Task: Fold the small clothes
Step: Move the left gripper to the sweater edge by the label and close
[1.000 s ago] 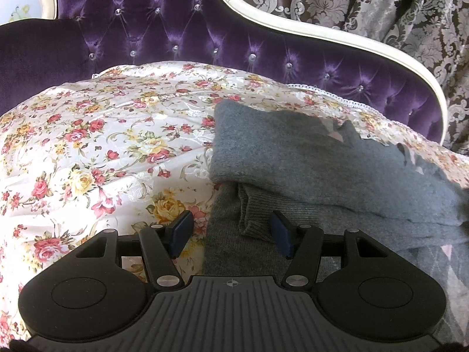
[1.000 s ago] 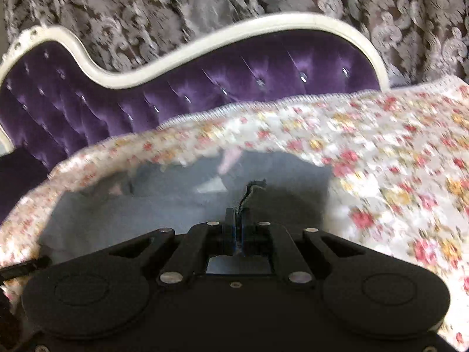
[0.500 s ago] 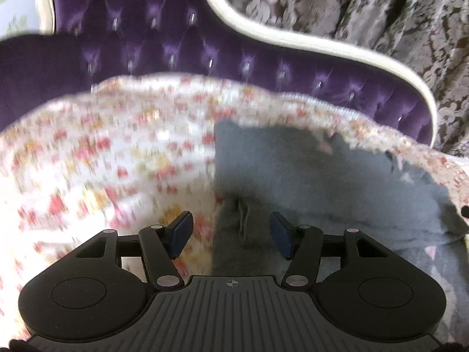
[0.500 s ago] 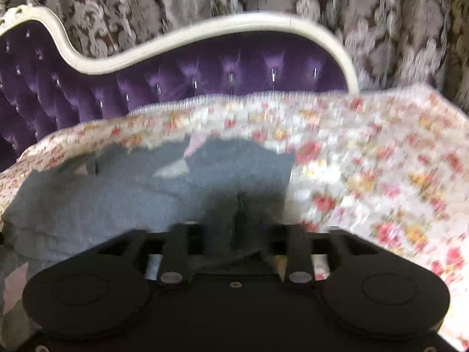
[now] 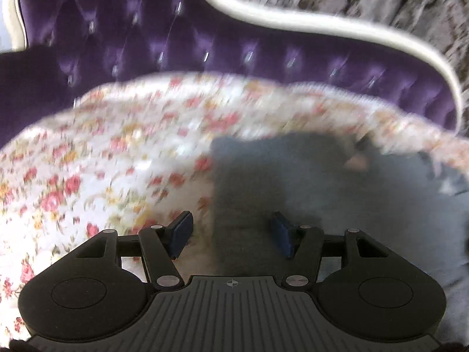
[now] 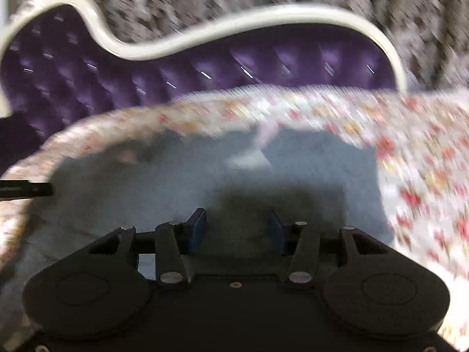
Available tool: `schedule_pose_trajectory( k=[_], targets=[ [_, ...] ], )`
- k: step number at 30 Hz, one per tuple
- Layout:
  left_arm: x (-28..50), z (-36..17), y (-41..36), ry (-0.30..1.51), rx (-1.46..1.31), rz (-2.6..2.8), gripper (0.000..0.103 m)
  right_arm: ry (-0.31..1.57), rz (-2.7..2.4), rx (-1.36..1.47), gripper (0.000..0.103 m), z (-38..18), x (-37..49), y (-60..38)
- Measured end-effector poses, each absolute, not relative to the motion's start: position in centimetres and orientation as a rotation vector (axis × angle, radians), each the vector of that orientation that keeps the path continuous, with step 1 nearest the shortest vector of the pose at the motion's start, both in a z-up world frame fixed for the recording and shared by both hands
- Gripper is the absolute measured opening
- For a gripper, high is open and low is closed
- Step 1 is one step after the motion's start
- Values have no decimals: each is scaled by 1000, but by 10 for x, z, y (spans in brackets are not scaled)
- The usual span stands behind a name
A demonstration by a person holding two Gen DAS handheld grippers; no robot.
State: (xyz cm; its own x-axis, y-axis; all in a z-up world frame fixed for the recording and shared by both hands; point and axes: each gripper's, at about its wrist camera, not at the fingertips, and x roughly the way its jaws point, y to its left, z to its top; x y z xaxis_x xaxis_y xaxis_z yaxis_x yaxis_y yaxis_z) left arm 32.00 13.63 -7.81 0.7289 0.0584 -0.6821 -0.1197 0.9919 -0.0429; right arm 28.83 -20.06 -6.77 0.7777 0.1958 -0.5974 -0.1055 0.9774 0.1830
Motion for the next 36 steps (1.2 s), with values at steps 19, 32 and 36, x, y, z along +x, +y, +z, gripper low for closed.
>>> schedule_pose_trajectory(
  k=[19,32,36],
  targets=[
    [396,-49,120,749,-54,-39,65,652,306,104,61,-62,250,-143],
    [456,-81,123,823,-72,85,66,671,312,89,67,-68,251,-138],
    [452,-78,117,824,-34,12,65,671,318,97,68,-67,250,-139]
  ],
)
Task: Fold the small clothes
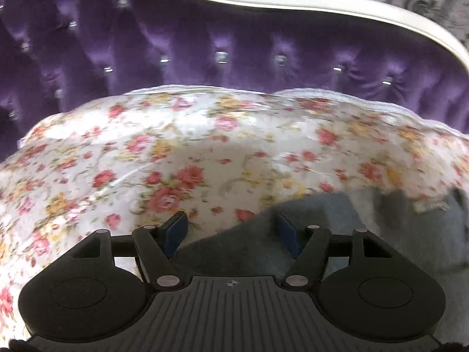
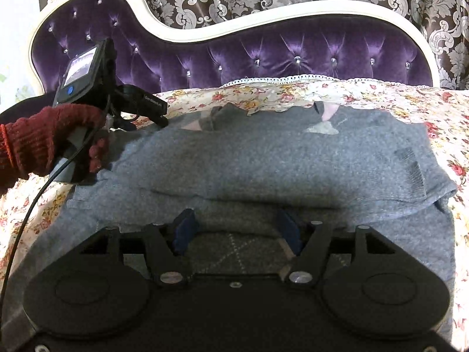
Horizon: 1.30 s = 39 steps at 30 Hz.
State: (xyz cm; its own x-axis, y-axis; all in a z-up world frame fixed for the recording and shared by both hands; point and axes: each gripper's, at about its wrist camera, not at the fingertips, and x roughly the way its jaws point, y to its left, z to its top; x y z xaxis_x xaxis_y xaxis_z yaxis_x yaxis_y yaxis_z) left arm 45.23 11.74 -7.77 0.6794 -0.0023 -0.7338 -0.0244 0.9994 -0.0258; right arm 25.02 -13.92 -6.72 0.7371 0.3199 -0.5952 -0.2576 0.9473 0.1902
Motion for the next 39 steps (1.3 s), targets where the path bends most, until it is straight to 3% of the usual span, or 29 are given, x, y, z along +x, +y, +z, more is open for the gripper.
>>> schedule_pose_trajectory(
  k=[4,9,20,24,26,27,28,34,39],
  targets=[
    [446,-62,119,801,-47,-143,65,672,326,98,71,-67,251,-139],
    [448,-47,96,697,161,-239,65,672,332,111,72,-68,252,-140],
    [473,-76,66,808,286,-421,66,670,344,133,73,-68,253,-143],
    [480,-79,70,842,200,-448,56,669,347,141,73,-68,253,-144],
    [476,-77,69,836,192,-462,43,669,348,146,73,-68,253,-144],
    [474,-77,68,832,190,-466,29,669,349,149,73,-69,253,-145],
    [475,-76,68,831,185,-460,8,669,349,151,73,-69,253,-145],
    [464,-77,66,772,203,-338,6,670,353,165,73,-68,254,-147],
    [471,-81,73,792,112,-285,9,670,353,165,73,-66,253,-147]
  ],
)
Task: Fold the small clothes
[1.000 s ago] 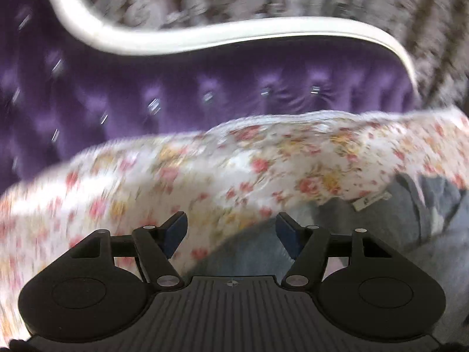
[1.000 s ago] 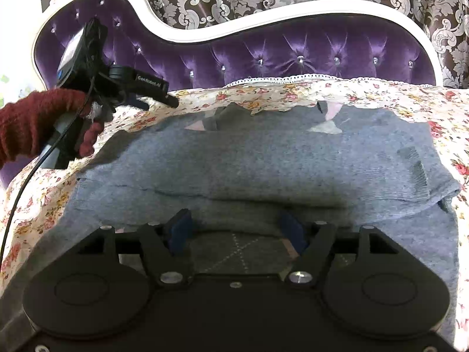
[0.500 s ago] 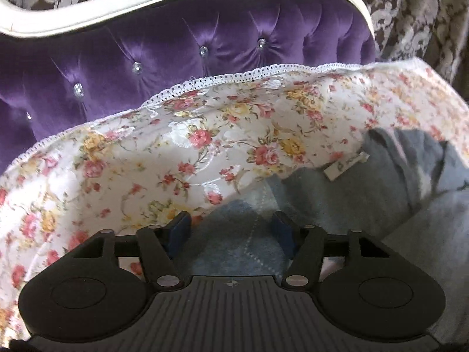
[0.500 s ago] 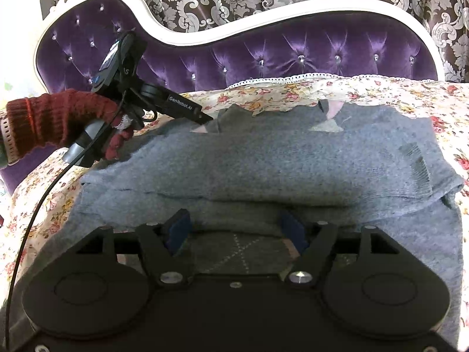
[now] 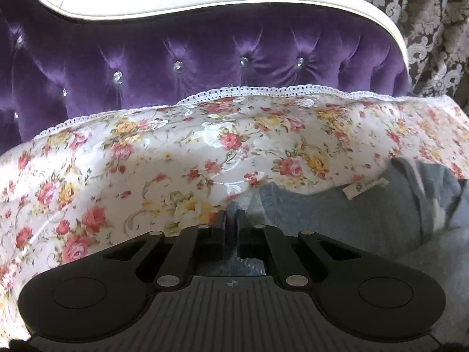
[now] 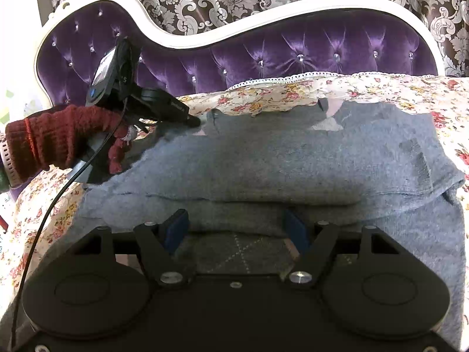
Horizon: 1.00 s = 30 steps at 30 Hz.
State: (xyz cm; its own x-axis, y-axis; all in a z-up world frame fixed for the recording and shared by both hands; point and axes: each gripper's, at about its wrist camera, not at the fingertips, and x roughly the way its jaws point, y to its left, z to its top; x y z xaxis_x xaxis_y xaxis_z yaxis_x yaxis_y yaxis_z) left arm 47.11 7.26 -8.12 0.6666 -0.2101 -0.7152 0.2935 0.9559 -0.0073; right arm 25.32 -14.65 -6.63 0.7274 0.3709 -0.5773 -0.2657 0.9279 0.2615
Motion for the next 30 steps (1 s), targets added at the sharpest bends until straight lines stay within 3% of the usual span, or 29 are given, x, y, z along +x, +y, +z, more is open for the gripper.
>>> schedule_pose_trajectory(
  k=[2,4,6,15,19,30],
  targets=[
    [469,-80,66,782,173,-279,14,671,352,163,73,-66,253,-146],
    [468,-77,66,774,208,-241,51,671,350,158,73,-66,253,-145],
    [464,-73,74,755,161,-235,61,672,348,155,73,-66,253,-145],
    [456,-73,114,797,96,-127,63,674,344,140,74,-66,253,-143],
    [461,-84,127,806,28,-83,74,674,345,143,74,-67,253,-144],
    [435,-55,164,746,-98,-3,73,675,336,110,74,-68,252,-140]
  ],
)
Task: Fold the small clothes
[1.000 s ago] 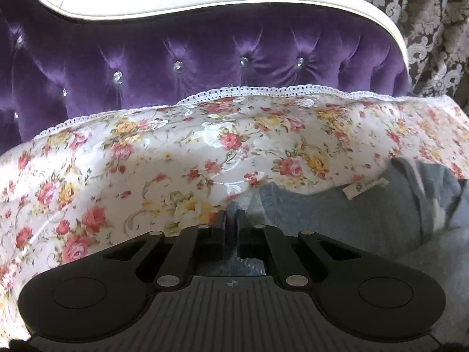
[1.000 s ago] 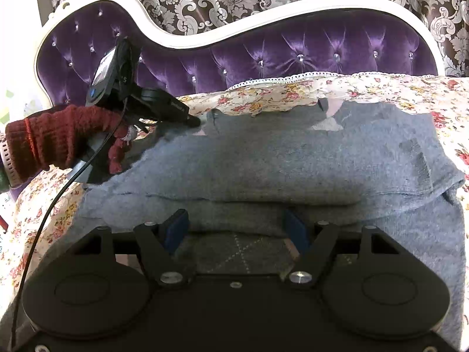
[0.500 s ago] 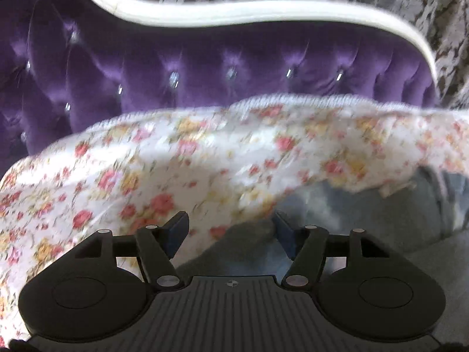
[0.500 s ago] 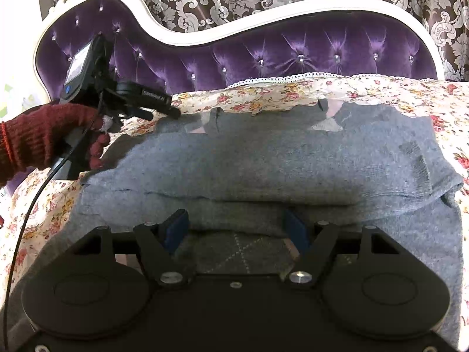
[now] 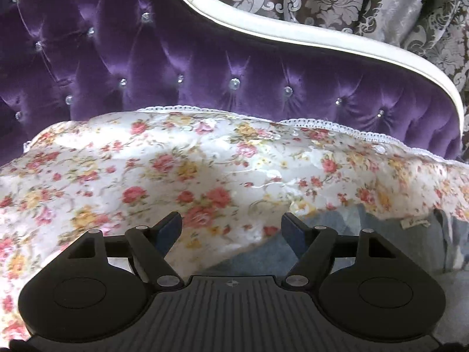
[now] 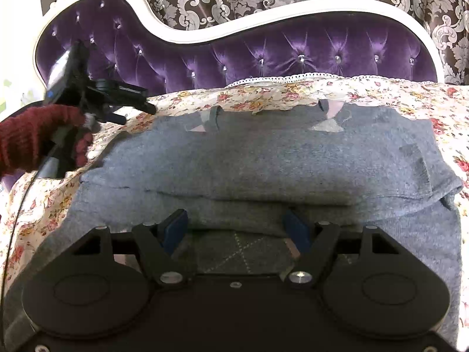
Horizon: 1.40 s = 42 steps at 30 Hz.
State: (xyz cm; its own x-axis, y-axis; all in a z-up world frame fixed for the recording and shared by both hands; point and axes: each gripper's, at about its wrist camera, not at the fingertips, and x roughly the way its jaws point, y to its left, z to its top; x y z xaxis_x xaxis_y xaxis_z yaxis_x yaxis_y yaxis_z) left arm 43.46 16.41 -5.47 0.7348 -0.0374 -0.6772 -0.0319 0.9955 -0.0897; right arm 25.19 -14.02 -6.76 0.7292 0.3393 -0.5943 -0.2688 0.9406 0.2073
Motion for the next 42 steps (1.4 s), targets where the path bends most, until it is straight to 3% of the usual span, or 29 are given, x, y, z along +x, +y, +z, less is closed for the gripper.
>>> schedule_pose_trajectory(
  k=[12,14,15,16,18,25,26,27,28,30,35,36,37,38,42],
  targets=[
    [439,-80,158,820,26,-41,74,679,337,86,78,-68,252,-137],
    [437,-80,159,816,7,-37,69,679,339,80,79,-68,252,-136],
    [436,-79,159,808,6,-42,48,680,339,77,79,-68,252,-135],
    [434,-76,158,795,7,-44,3,680,340,77,79,-68,252,-135],
    [429,-71,158,787,2,17,0,680,341,83,79,-68,252,-136],
    [422,-76,176,774,-40,33,2,679,342,84,80,-69,252,-137],
    [421,-76,180,770,-73,10,7,679,343,86,80,-69,252,-137],
    [422,-77,183,770,-108,-10,22,679,343,87,80,-69,252,-137],
    [421,-77,186,764,-142,-30,45,680,343,87,80,-69,253,-137],
    [421,-76,189,758,-170,-61,68,680,342,83,80,-69,253,-136],
    [421,-79,183,778,-136,-87,67,680,342,81,80,-69,252,-136],
    [420,-79,181,781,-118,-82,54,680,342,82,80,-69,252,-135],
    [419,-79,179,781,-97,-72,21,680,343,82,80,-69,252,-135],
    [418,-78,178,782,-81,-70,3,680,343,83,80,-69,252,-136],
    [406,-72,175,744,-52,24,4,680,344,87,80,-69,252,-136]
  ],
)
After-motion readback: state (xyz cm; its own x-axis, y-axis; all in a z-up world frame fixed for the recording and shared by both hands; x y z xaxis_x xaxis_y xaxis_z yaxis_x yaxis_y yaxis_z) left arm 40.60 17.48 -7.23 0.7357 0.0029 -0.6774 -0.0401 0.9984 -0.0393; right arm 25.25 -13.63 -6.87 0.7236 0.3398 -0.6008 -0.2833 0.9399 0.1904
